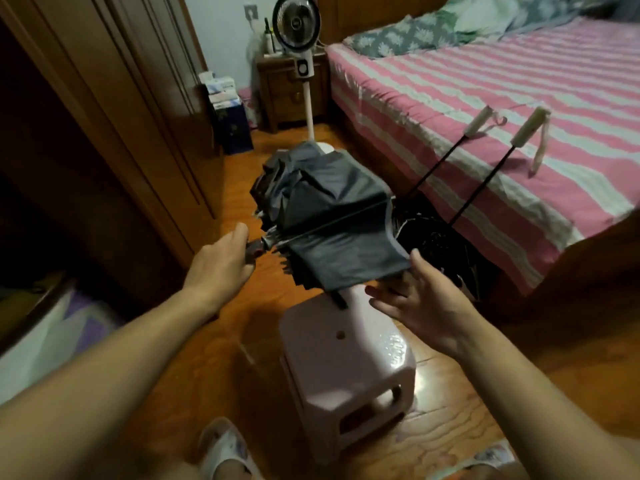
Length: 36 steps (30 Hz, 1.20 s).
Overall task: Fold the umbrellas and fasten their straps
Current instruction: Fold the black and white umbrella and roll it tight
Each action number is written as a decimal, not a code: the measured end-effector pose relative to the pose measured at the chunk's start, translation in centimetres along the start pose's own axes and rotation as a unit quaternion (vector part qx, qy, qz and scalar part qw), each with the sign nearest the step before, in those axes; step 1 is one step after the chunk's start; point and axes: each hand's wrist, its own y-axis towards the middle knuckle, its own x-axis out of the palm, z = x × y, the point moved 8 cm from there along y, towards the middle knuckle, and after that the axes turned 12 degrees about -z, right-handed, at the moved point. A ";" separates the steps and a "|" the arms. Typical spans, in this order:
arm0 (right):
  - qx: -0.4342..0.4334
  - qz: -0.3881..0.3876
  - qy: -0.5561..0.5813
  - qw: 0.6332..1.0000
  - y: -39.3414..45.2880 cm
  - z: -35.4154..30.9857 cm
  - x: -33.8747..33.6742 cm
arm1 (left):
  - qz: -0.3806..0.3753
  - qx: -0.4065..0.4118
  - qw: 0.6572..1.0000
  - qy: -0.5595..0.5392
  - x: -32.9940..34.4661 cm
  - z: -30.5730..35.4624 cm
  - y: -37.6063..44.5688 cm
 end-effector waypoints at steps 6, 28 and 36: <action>0.074 0.115 -0.102 0.985 -1.4 1.5 -5.0 | -0.128 0.057 0.990 -0.008 15.2 1.5 -7.6; 0.269 0.189 -0.316 0.890 -6.8 10.0 -11.4 | -0.356 -0.389 0.425 -0.736 24.7 14.2 -22.1; 0.301 0.192 -0.365 0.860 -8.6 11.4 -13.0 | -0.262 -0.391 0.463 -0.751 25.4 16.0 -23.1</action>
